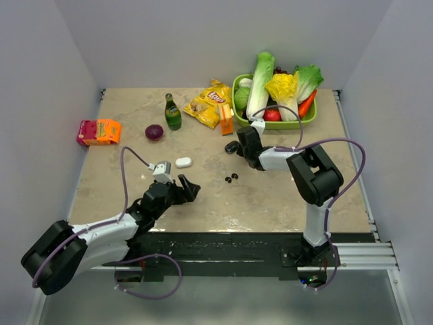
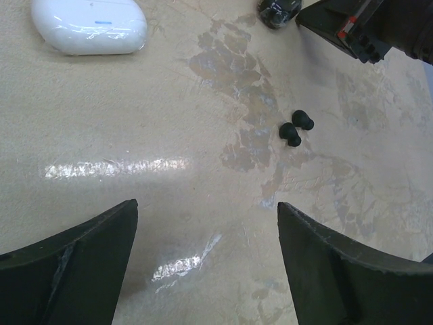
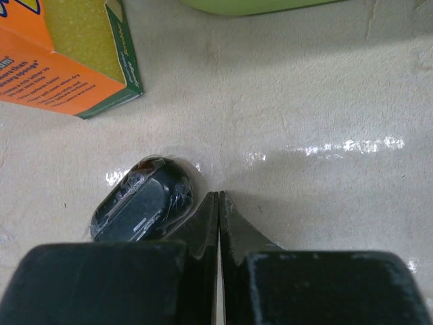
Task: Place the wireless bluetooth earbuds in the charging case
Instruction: Move the charging case to the center of the board.
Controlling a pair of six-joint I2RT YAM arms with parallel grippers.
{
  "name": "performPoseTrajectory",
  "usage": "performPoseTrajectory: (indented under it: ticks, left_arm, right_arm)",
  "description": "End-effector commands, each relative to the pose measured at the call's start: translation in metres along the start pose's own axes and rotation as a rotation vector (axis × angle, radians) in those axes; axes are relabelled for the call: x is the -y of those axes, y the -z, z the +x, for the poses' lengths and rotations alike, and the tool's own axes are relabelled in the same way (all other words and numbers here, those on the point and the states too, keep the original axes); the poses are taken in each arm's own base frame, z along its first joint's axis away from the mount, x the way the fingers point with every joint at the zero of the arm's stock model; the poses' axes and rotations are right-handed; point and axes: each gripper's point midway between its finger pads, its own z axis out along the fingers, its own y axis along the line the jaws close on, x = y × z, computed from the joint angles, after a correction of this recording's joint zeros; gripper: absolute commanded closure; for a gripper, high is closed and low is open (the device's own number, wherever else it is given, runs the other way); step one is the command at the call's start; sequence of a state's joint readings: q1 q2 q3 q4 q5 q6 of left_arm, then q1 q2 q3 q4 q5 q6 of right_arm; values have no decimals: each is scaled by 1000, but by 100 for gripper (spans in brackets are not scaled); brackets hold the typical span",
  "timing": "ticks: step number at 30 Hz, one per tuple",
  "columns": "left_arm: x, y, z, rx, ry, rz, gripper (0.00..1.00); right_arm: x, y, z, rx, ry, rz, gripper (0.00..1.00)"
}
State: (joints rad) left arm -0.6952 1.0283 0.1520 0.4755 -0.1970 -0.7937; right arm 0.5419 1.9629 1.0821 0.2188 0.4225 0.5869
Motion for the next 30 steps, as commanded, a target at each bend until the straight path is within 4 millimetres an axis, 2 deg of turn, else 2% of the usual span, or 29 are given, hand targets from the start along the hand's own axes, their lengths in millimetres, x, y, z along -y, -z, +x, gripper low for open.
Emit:
performPoseTrajectory:
  ticks: [1, 12, 30]
  left_arm:
    - [10, -2, -5, 26, 20, 46, 13]
    - [8, -1, 2, 13, 36, 55, 14]
    - [8, -2, 6, 4, 30, 61, 15]
  right_arm:
    - [-1, 9, 3, -3, -9, -46, 100]
    - [-22, 10, 20, -40, 25, -131, 100]
    - [-55, 14, 25, -58, 47, -199, 100]
